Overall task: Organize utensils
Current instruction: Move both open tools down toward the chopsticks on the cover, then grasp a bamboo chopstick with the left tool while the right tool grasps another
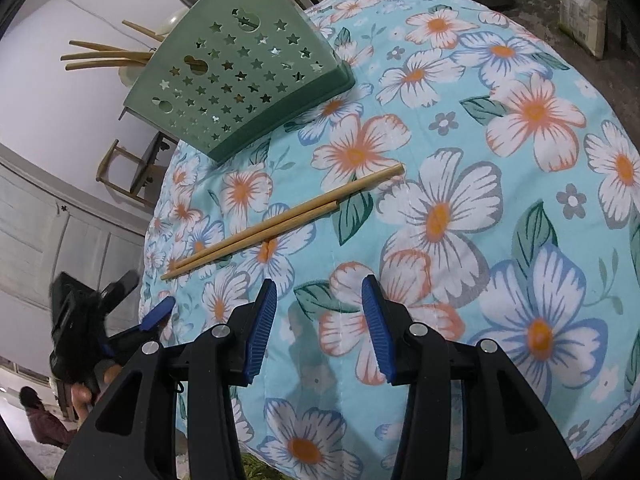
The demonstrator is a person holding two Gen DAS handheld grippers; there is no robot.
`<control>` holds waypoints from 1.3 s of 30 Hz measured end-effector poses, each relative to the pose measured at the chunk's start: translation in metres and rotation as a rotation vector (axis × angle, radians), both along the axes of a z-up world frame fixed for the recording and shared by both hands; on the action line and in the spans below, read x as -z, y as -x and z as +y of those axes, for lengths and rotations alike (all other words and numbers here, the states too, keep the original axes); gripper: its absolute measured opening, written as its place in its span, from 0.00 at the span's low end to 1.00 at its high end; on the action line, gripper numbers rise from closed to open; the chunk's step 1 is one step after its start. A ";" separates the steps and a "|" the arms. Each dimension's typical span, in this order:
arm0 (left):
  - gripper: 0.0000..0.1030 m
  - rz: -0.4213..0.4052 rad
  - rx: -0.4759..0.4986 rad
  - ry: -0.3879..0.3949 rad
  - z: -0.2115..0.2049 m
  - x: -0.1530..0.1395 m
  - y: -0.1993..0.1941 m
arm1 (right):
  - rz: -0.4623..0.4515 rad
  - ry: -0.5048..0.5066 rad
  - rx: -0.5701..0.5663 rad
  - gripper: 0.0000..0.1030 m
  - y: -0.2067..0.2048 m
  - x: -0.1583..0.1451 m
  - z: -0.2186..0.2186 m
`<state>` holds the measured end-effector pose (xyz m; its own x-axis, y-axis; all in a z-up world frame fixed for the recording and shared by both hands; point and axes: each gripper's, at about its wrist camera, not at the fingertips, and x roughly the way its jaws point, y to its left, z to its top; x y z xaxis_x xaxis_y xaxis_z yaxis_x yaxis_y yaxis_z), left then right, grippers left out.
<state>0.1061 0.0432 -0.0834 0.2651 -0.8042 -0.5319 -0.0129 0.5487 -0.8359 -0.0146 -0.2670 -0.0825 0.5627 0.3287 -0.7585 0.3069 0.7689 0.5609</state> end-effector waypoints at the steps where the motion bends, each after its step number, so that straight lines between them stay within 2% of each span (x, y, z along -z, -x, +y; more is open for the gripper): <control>1: 0.55 0.030 -0.026 0.031 0.003 0.003 -0.003 | -0.001 -0.002 0.000 0.42 0.000 0.000 -0.001; 3: 0.53 0.097 -0.089 0.105 0.011 0.010 -0.008 | -0.005 -0.007 -0.001 0.42 0.000 0.001 -0.003; 5: 0.50 0.144 -0.131 0.140 0.014 0.015 -0.012 | -0.009 -0.013 -0.002 0.43 0.001 0.001 -0.005; 7: 0.40 0.198 -0.179 0.160 0.018 0.021 -0.015 | -0.013 -0.021 -0.003 0.43 0.001 0.003 -0.007; 10: 0.27 0.262 -0.234 0.161 0.020 0.029 -0.016 | -0.015 -0.025 -0.006 0.43 0.000 0.003 -0.008; 15: 0.09 0.284 -0.256 0.116 0.019 0.032 -0.010 | -0.015 -0.025 -0.009 0.42 -0.002 0.003 -0.008; 20: 0.07 0.277 -0.278 0.133 0.035 0.028 -0.009 | -0.013 -0.023 -0.010 0.43 -0.003 0.003 -0.008; 24: 0.06 0.166 -0.374 0.094 0.069 0.004 -0.016 | -0.011 -0.021 -0.012 0.43 -0.006 0.003 -0.007; 26: 0.07 0.140 -0.409 0.070 0.084 -0.004 -0.019 | -0.012 -0.022 -0.012 0.43 -0.006 0.003 -0.007; 28: 0.23 0.169 -0.401 0.086 0.090 -0.003 -0.019 | -0.013 -0.024 -0.011 0.43 -0.007 0.003 -0.007; 30: 0.29 0.211 -0.375 0.112 0.085 0.003 -0.021 | -0.015 -0.026 -0.010 0.43 -0.006 0.004 -0.008; 35: 0.29 0.277 -0.357 0.144 0.073 0.020 -0.016 | -0.016 -0.019 -0.016 0.43 -0.007 0.004 -0.008; 39: 0.29 0.276 -0.354 0.113 0.061 0.021 -0.021 | -0.019 -0.025 -0.014 0.43 -0.007 0.005 -0.007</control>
